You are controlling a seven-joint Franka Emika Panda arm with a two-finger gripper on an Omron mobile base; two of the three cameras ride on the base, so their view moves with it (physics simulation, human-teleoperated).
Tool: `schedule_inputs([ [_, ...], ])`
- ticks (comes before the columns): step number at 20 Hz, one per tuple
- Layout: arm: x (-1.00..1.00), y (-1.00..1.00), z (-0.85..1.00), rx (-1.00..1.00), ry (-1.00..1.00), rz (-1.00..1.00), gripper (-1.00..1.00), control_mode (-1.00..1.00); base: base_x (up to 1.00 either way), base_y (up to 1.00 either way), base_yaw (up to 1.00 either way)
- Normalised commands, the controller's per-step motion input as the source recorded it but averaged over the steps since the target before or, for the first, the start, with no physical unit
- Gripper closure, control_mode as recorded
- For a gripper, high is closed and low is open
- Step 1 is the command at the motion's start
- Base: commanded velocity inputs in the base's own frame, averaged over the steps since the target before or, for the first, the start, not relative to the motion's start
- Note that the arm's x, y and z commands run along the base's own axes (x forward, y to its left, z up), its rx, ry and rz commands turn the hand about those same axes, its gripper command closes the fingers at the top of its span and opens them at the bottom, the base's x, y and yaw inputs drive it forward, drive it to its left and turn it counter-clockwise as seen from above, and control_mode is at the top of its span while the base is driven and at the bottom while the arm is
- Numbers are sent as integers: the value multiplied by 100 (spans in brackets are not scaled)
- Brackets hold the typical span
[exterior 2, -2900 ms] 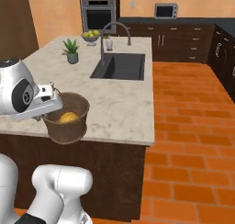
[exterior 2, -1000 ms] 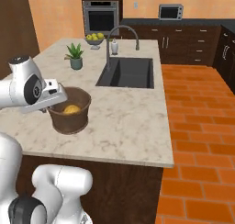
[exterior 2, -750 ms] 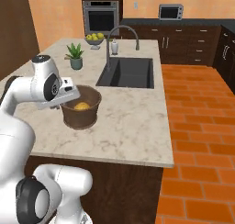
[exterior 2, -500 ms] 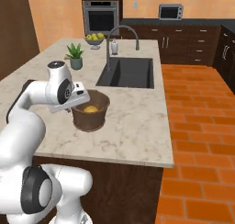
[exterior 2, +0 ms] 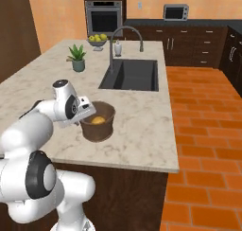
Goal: Open the cabinet, pick up the bread from the cabinet and place it in the basket. Then move the basket to the dining counter.
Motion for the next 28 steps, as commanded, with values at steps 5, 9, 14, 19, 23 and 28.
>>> schedule_inputs([
  [5, 53, -1, -47, 1, 0, 6, 100, -100, 0, 0, 0],
  [9, 10, 7, -17, 0, 2, 6, -100, -100, 0, 0, 0],
  [14, 7, 8, 2, -1, 1, 0, -100, -100, 0, 0, 0],
  [19, 11, -2, 72, -1, 18, 0, -100, -100, 0, 0, 0],
  [23, -4, 0, 100, 5, 21, -4, -100, -100, 0, 0, 0],
  [28, -68, 5, 99, 0, 4, -20, -100, -100, 0, 0, 0],
])
